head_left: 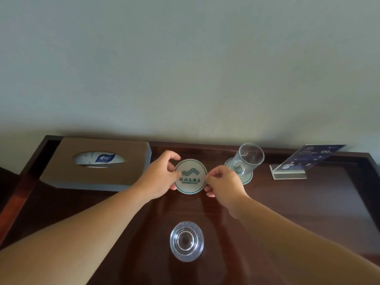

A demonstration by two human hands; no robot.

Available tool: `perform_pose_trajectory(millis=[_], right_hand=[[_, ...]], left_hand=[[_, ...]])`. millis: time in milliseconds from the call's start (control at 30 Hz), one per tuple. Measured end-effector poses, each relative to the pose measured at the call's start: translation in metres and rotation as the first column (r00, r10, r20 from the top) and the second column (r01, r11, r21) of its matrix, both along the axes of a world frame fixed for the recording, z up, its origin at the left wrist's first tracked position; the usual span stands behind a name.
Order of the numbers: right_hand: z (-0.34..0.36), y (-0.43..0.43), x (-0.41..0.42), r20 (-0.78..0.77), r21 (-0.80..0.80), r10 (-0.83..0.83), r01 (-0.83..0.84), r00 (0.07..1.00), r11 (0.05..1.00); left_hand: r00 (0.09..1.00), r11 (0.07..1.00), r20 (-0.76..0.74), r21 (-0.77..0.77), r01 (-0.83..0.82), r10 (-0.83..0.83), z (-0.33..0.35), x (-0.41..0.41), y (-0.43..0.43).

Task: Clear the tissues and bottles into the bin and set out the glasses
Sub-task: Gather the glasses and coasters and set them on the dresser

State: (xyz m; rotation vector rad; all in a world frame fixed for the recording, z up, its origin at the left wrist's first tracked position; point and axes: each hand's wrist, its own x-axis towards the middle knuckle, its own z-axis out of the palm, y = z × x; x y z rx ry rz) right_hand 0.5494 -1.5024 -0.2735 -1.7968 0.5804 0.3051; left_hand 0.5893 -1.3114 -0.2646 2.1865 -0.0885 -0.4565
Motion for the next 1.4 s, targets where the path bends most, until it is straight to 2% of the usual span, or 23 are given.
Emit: perform_pose_trajectory(millis=[100,233,367,467,567,767,900,1033,1400], right_hand=[[-0.01,-0.001,0.012,-0.036,0.024,-0.074,0.074,0.997,0.997],[-0.023,-0.001,0.028,-0.064,-0.001,-0.126,0.126,0.99,0.992],[-0.028,0.0,0.035,-0.034,-0.114,-0.101,0.097,0.994,0.989],[-0.029,0.0,0.037,-0.025,-0.23,-0.022,0.016,0.999,0.973],[-0.029,-0.002,0.036,-0.007,-0.36,0.055,-0.053,0.998,0.932],[-0.022,-0.007,0.027,-0.043,-0.414,0.192,-0.193,0.98,0.89],[-0.019,-0.003,0.025,-0.078,-0.497,0.315,-0.311,0.946,0.81],[-0.017,-0.004,0.026,-0.109,-0.555,0.343,-0.343,0.933,0.758],[-0.019,-0.007,0.026,-0.104,-0.581,0.366,-0.355,0.925,0.732]], left_hand=[[1.0,1.0,-0.006,0.027,-0.006,0.007,-0.013,0.008,-0.005],[0.991,0.982,0.016,0.143,0.125,-0.129,-0.03,0.017,-0.012],[0.973,0.937,0.018,0.274,0.217,-0.23,-0.042,0.024,-0.021],[0.968,0.921,0.08,0.335,0.198,-0.237,-0.045,0.026,-0.029],[0.965,0.918,0.109,0.35,0.187,-0.237,-0.046,0.027,-0.033],[0.959,0.906,0.109,0.372,0.203,-0.26,-0.043,0.026,-0.039],[0.958,0.898,0.111,0.389,0.204,-0.265,-0.042,0.025,-0.043],[0.96,0.894,0.121,0.409,0.185,-0.254,-0.043,0.026,-0.044],[0.964,0.9,0.154,0.413,0.137,-0.217,-0.046,0.024,-0.046]])
